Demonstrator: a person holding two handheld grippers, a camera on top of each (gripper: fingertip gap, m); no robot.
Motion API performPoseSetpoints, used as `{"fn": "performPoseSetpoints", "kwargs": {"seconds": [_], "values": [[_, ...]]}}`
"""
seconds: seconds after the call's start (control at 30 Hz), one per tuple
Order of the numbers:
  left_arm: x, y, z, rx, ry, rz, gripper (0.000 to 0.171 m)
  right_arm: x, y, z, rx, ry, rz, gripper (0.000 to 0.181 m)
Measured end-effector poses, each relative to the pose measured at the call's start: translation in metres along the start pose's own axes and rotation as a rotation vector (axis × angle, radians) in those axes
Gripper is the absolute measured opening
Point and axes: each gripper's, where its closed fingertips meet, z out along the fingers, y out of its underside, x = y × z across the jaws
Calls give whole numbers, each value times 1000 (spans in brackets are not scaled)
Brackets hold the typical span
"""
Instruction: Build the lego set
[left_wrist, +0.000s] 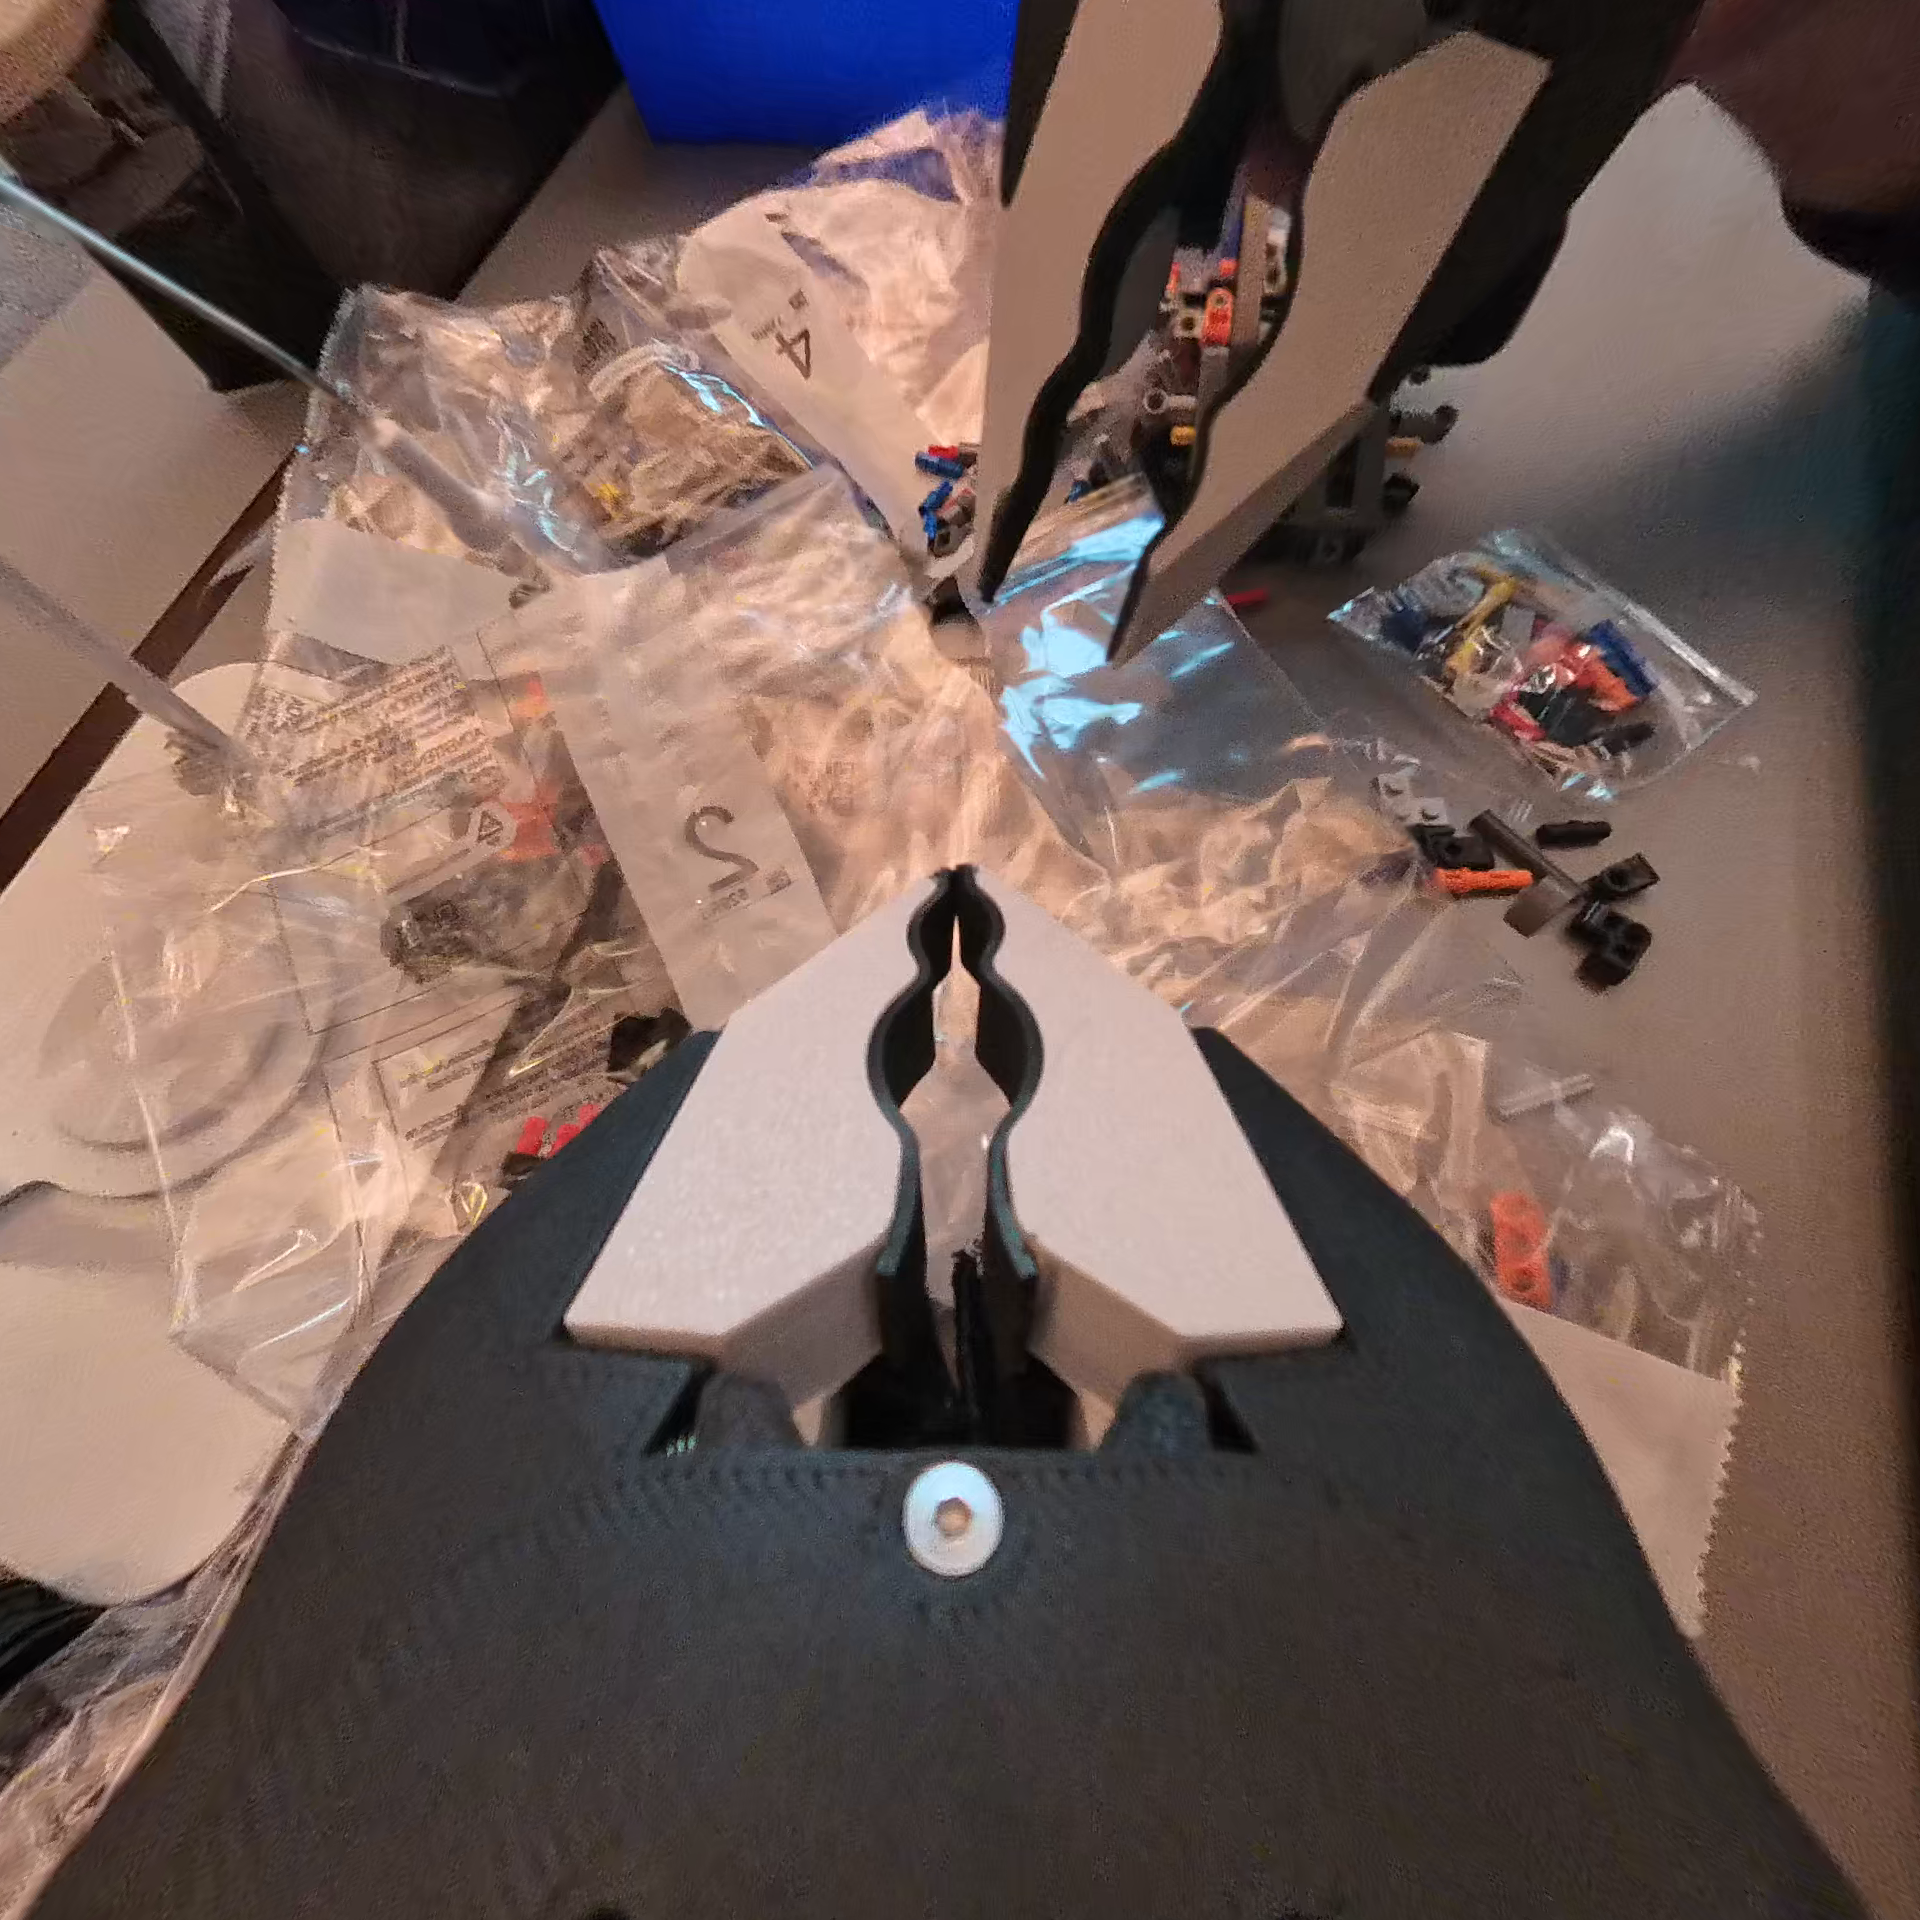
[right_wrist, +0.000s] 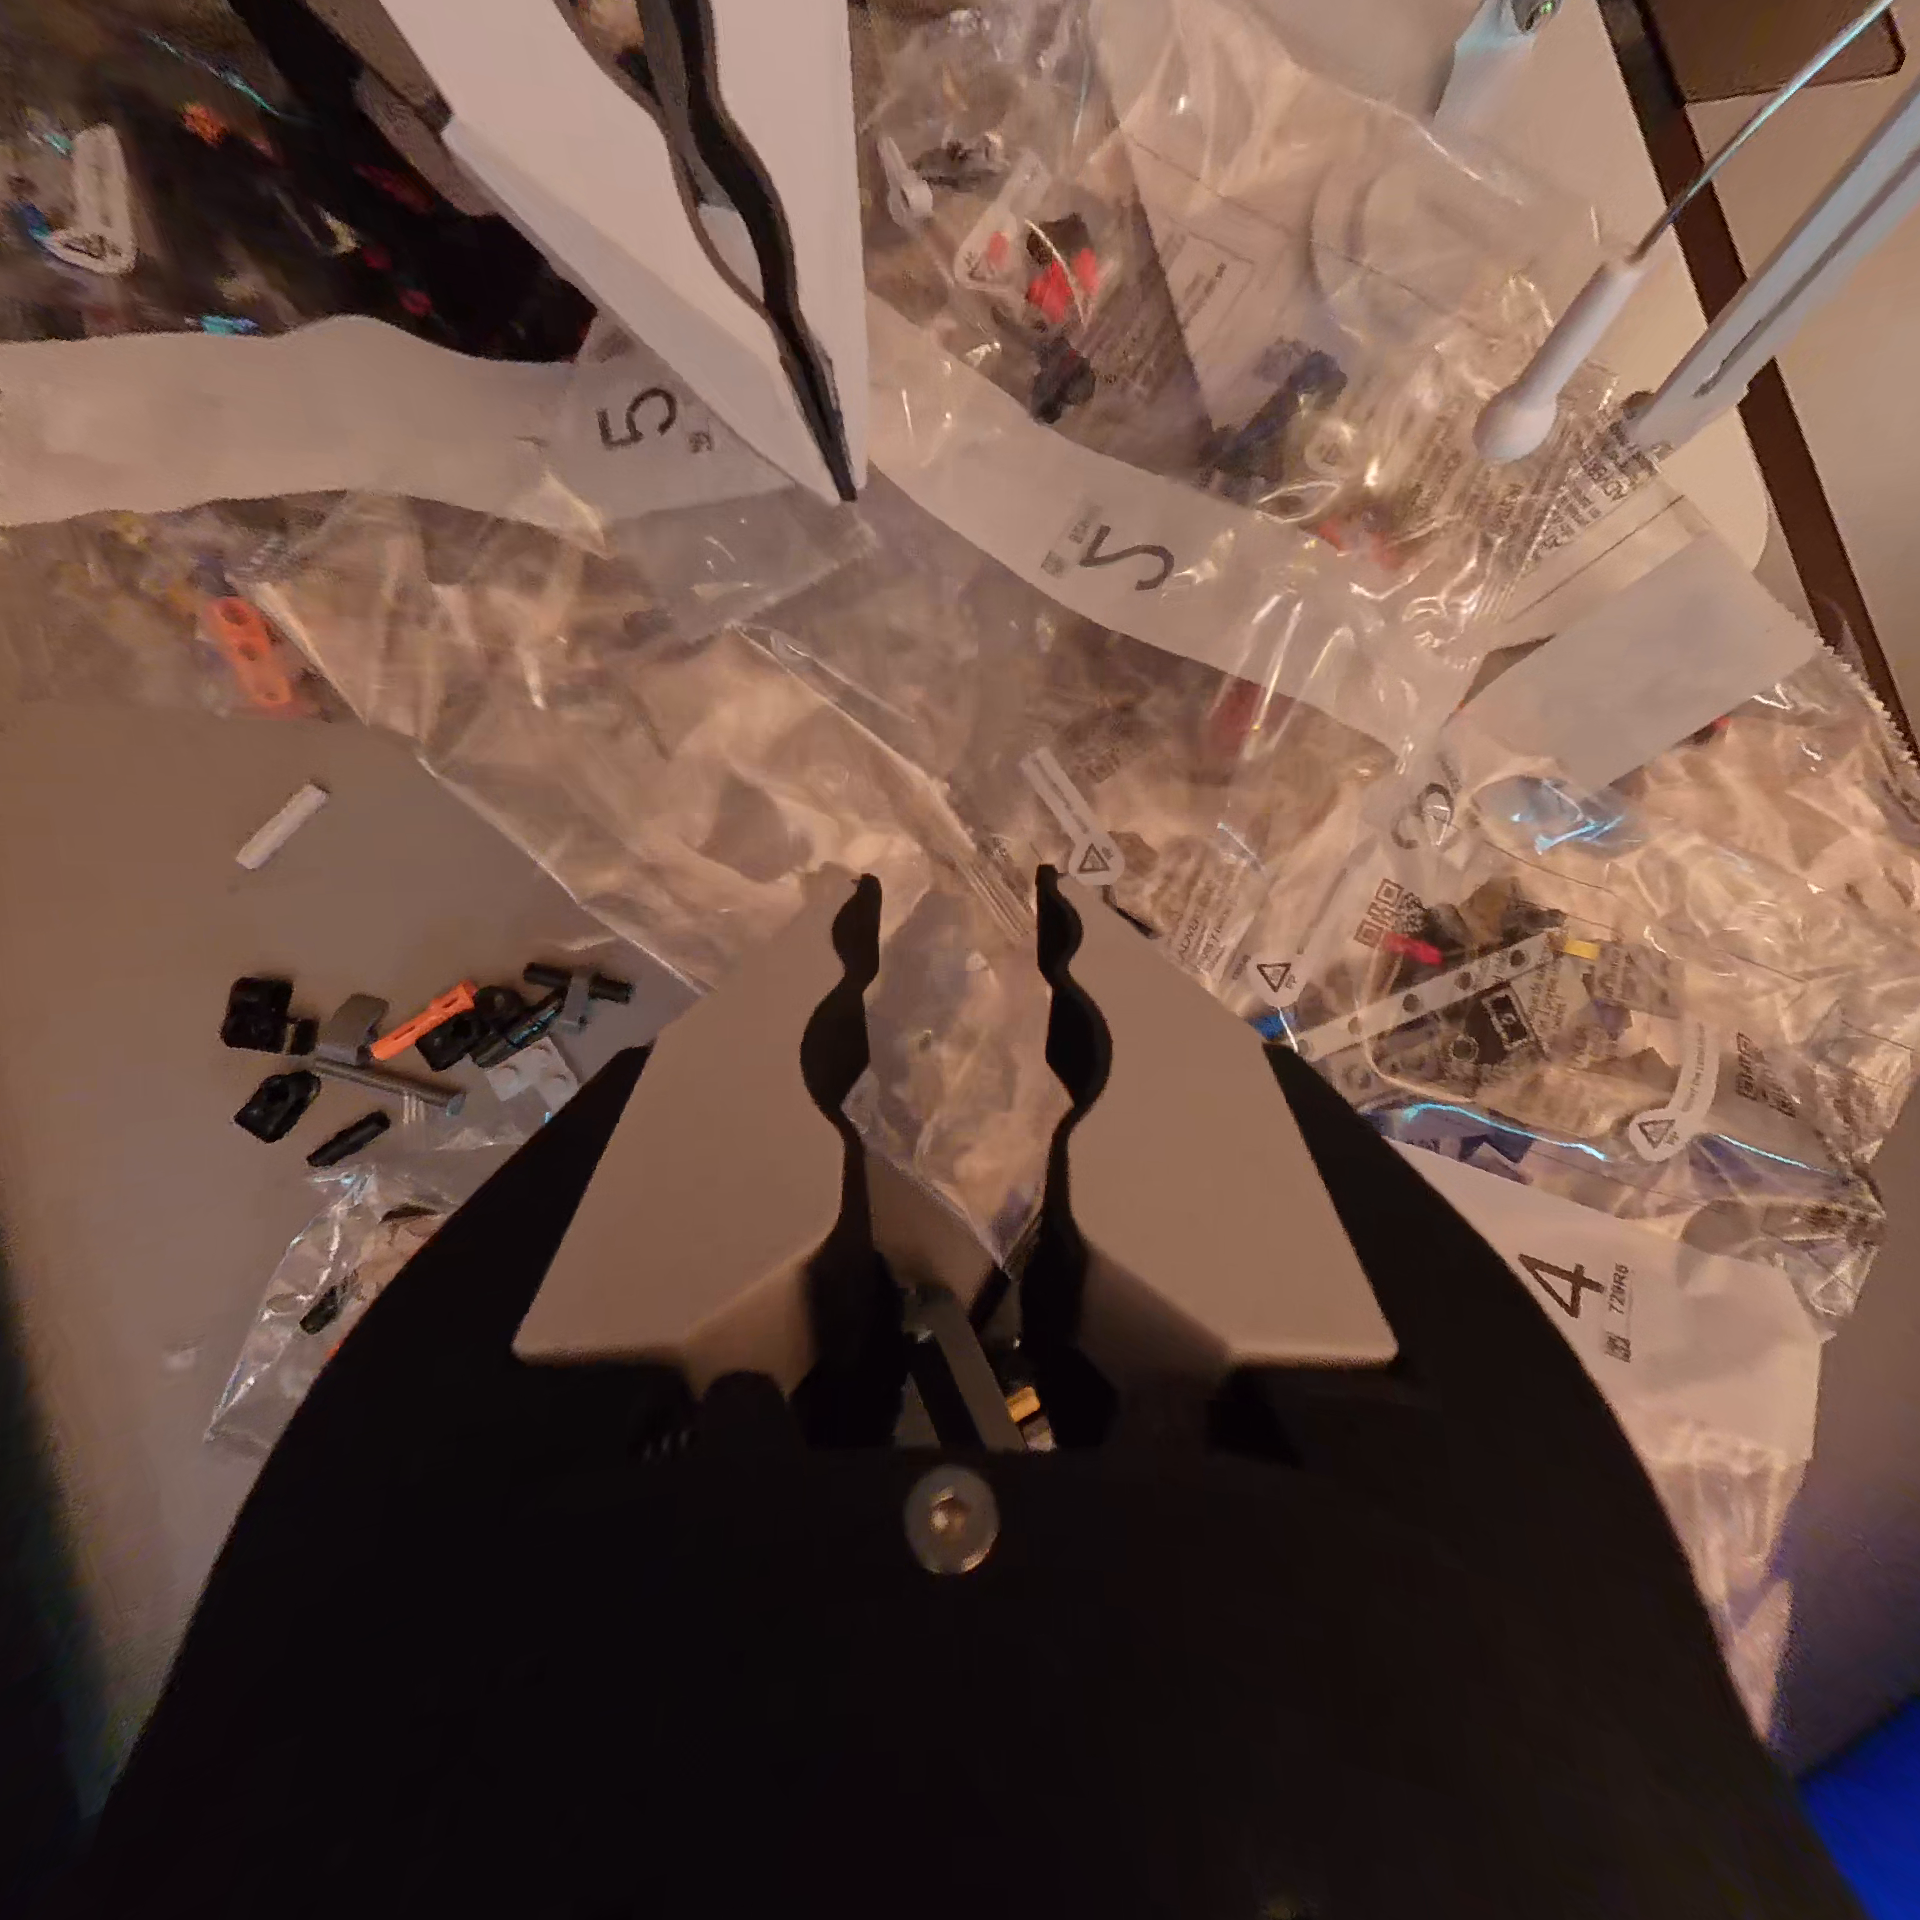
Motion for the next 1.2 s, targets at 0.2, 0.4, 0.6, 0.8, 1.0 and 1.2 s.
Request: {"fn": "performPoseSetpoints", "kwargs": {"seconds": [0.2, 0.4, 0.6, 0.8, 1.0, 1.2], "values": [[-7, -8, -5, 59, -19, -35, 0, -15, 8, 6, -43, -72, -28, 34], [-12, -16, -10, 126, -14, -88, 0, -19, 12, 14, -82, -77, -51, 33], [-18, -21, -15, 172, -28, -124, 0, -23, 15, 17, -99, -98, -52, 33], [-21, -20, -16, 171, -40, -132, 0, -27, 18, 19, -119, -118, -59, 30], [-34, -15, -21, 162, -92, -178, 0, -31, 21, 22, -139, -136, -63, 29], [-36, -15, -21, 176, -93, -200, 0, -34, 21, 22, -141, -147, -70, 29]]}}
